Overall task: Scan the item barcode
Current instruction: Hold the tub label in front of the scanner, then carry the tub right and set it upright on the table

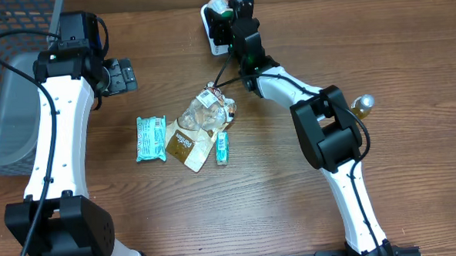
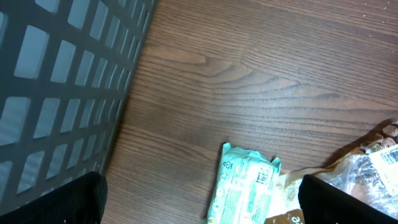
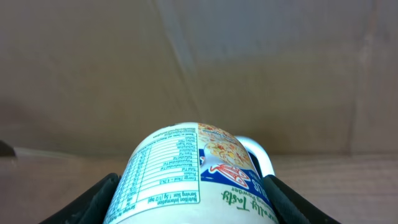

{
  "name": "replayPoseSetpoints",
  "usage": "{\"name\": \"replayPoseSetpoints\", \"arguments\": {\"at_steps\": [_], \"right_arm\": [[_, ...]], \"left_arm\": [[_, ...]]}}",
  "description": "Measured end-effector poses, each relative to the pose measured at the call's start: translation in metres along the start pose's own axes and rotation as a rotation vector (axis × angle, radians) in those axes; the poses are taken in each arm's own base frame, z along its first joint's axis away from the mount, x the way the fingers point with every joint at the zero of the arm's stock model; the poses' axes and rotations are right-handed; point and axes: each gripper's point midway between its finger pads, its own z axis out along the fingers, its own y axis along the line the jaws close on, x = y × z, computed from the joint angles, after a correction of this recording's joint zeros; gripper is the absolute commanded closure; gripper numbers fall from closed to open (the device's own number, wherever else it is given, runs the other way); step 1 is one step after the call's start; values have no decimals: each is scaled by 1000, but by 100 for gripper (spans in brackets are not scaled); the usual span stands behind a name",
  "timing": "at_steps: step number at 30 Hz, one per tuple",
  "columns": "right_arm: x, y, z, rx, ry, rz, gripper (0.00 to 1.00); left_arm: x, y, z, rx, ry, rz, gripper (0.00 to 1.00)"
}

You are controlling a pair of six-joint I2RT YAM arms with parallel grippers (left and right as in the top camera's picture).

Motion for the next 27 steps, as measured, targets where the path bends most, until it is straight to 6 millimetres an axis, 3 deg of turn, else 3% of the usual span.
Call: {"name": "replayPoseSetpoints", "arguments": {"at_steps": [3,6,9,11,13,14,17,21,24,27], "right_arm": [[-3,-4,-11,38,92,-12,49],[-25,-6,-40,90,202,-25,52],[-61,-7,-87,138,302,-33,58],[-81,-10,-128,179,384,-34,59],[-89,-18,-172,234,489,-26,59],[-89,-21,-182,248,513,-25,58],[-60,-42,-231,352,730,-33,57],[2,-72,-280,485,1034,-43,55],[39,-86,-298,547,1152,-36,48],[61,-95,-309,580,1204,-28,46]], "left_arm": [[0,0,0,0,0,0,0],[0,0,0,0,-1,0,0],[0,0,0,0,0,0,0],[0,0,0,0,0,0,0],[0,0,0,0,0,0,0],[0,0,0,0,0,0,0],[0,0,0,0,-1,-1,0],[0,0,0,0,0,0,0],[0,0,0,0,0,0,0],[0,0,0,0,0,0,1]]}}
